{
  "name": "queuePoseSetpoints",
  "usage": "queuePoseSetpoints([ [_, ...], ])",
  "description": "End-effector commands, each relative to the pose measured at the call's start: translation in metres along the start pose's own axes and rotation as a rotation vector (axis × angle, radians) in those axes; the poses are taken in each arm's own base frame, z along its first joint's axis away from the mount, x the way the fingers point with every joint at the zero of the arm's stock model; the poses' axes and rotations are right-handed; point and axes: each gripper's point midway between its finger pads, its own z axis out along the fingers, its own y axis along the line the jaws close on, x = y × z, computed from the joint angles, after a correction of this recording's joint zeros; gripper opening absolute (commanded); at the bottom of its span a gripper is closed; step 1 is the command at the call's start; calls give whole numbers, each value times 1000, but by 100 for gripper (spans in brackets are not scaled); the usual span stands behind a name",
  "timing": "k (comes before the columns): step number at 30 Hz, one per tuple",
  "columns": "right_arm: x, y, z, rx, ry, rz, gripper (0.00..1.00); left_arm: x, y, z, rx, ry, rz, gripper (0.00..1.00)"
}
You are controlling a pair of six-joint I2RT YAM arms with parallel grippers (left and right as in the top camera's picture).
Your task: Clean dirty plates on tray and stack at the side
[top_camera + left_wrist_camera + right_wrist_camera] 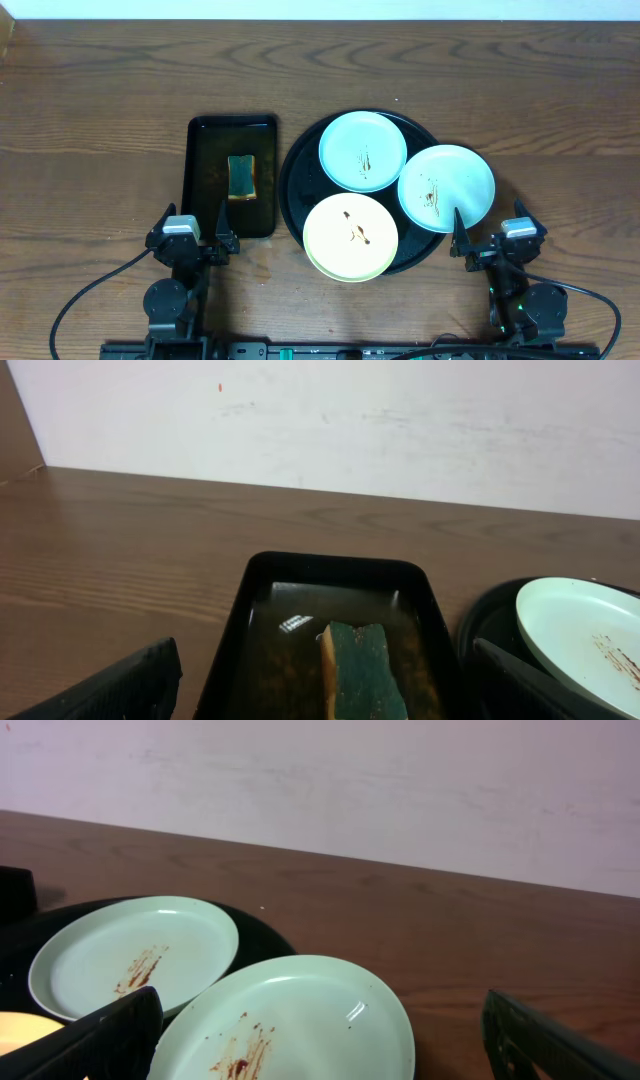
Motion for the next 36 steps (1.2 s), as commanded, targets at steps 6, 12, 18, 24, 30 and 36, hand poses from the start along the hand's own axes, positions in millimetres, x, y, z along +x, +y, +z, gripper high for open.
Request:
queuePoseSetpoints([
  [6,0,-1,0,8,-1,-2,99,14,2,0,-8,50,5,90],
  [12,2,-1,0,7,7,-2,99,6,2,0,-6,16,5,90],
  [18,2,1,0,0,7,7,99,7,2,0,-6,20,5,90],
  [24,2,-1,0,8,7,7,99,8,-5,0,31,27,-4,90],
  [30,3,-5,0,32,13,31,99,14,-4,0,27,51,-73,90],
  [36,7,-9,1,57,38,109,99,3,-5,-2,25,64,-121,90],
])
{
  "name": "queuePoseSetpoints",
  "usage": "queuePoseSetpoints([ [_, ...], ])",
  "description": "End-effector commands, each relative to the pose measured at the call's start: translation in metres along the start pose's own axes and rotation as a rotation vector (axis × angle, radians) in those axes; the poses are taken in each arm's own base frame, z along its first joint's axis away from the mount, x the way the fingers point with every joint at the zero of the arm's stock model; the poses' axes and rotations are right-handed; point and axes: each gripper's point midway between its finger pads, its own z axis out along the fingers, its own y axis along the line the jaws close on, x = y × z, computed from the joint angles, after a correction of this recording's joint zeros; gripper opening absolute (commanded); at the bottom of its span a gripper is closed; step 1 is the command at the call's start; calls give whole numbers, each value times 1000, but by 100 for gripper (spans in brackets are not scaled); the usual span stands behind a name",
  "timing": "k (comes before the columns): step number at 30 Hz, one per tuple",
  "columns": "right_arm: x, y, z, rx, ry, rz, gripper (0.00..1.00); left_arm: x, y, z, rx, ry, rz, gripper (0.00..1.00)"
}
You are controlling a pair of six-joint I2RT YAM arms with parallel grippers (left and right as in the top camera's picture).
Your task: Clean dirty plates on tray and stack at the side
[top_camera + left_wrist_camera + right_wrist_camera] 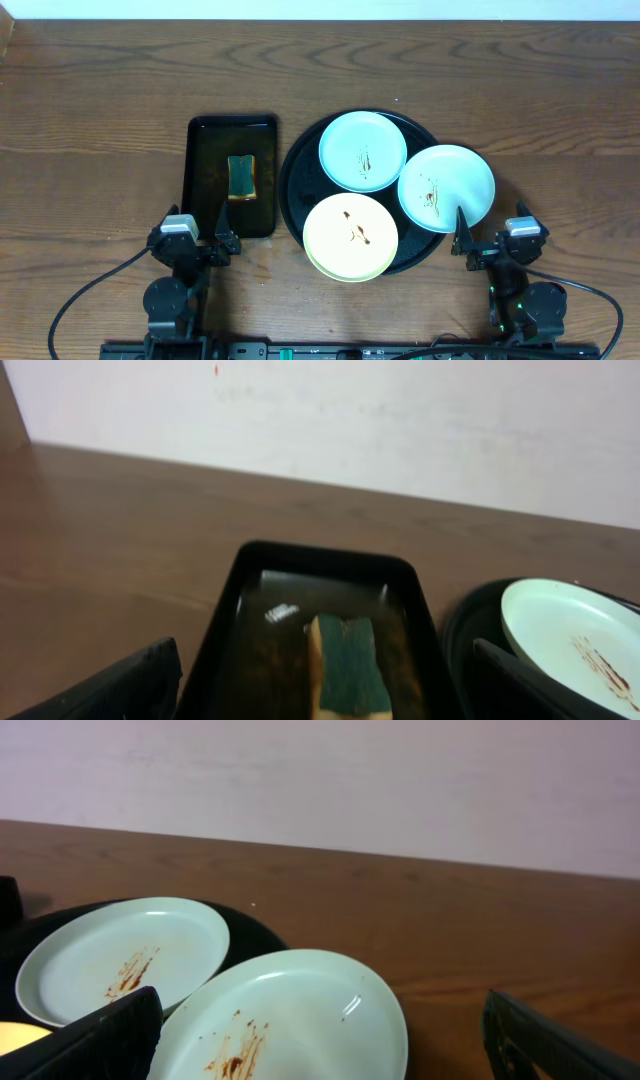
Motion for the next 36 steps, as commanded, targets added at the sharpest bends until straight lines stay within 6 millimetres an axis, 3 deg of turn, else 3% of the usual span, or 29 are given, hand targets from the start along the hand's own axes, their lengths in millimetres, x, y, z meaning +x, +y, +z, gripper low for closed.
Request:
queuePoseSetpoints([
  [1,2,-3,0,19,25,82,99,-1,-3,-1,13,42,-54,90],
  [7,5,-3,-1,24,116,103,99,-2,-4,-2,-11,171,-60,90],
  [18,-25,-4,21,40,349,103,99,-18,-11,13,-26,408,-74,90],
  [25,-17,-4,39,51,621,94,99,-18,-21,17,-2,574,-97,90],
  [31,-3,-4,40,55,835,80,99,-12,-22,9,-10,675,-109,90],
  [36,2,-4,42,55,885,81,99,-10,-22,6,-10,685,-110,90],
])
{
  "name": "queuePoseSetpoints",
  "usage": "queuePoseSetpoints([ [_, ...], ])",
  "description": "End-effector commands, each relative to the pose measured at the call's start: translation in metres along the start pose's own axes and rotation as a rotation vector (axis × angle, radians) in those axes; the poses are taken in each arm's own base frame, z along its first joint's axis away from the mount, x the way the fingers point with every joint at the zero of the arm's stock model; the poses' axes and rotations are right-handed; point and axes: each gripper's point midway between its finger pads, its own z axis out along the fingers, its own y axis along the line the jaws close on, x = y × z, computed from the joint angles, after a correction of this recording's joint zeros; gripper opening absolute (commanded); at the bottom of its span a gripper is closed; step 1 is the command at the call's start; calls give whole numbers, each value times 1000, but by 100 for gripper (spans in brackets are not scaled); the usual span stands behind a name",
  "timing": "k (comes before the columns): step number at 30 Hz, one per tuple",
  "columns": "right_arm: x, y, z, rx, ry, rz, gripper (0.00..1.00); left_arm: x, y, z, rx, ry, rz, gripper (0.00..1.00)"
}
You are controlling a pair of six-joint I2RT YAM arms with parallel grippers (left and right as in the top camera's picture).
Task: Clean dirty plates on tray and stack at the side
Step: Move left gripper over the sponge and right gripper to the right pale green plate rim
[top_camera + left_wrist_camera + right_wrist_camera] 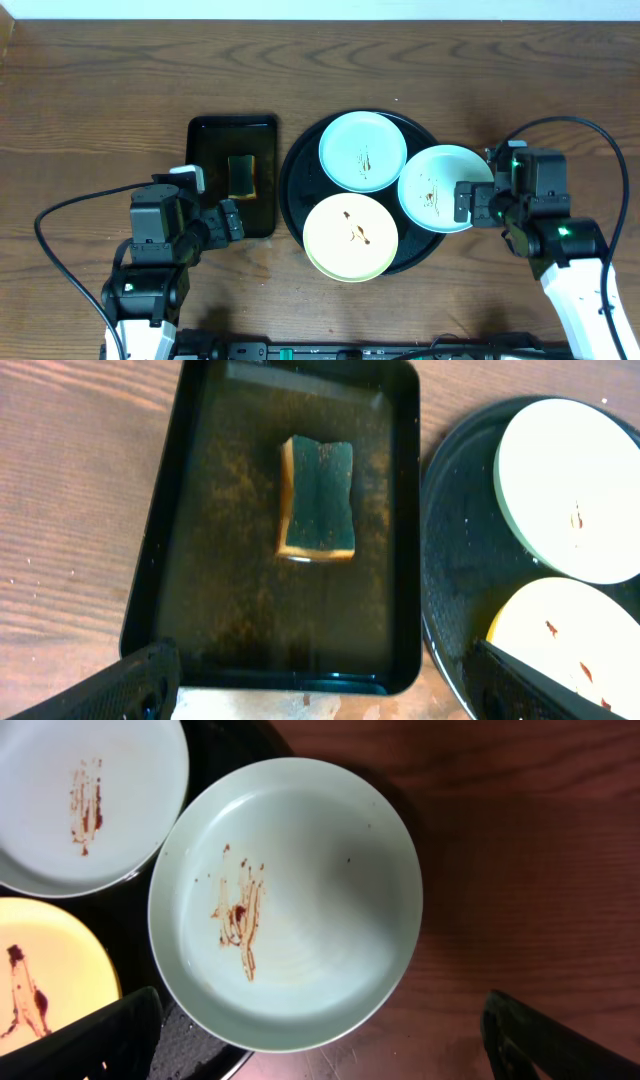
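Note:
A round black tray (296, 190) carries three dirty plates streaked with brown sauce: a pale green one (362, 150) at the back, a second pale green one (290, 900) overhanging the tray's right rim, and a yellow one (350, 236) at the front. My right gripper (325, 1042) hangs open above the near rim of the overhanging plate, touching nothing. A green-topped sponge (318, 498) lies in dark liquid in a black rectangular tray (418, 510). My left gripper (320, 682) is open over that tray's near end, well short of the sponge.
The wooden table (100, 90) stretches left of the sponge tray and right of the round tray (190, 1045). Cables run from both arms along the table's front. The two trays sit close together with a narrow gap between them.
Both arms have risen from low at the table's front edge and come forward. Their cameras now look straight down, the left on the sponge tray, the right on the overhanging plate. Both stay open.
Both grippers first sat low at the front edge, open, looking level across the trays. A moment later they stood almost the same. Now both are raised over the trays. Plates and sponge have not moved.

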Motion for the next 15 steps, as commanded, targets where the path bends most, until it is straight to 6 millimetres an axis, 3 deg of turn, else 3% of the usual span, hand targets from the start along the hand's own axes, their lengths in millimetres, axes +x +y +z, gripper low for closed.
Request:
queuePoseSetpoints([
  [1,-7,1,-3,0,-11,-11,99,-10,-4,-7,18,-27,-10,90],
  [6,-8,9,-4,-43,-13,-12,99,-11,-5,-7,19,-32,-10,90],
  [11,-20,30,-7,-164,-59,-17,99,-14,-5,-7,21,-41,-8,90],
  [15,-29,21,-6,-112,-98,-6,99,-19,-6,-7,25,-61,-7,89],
])
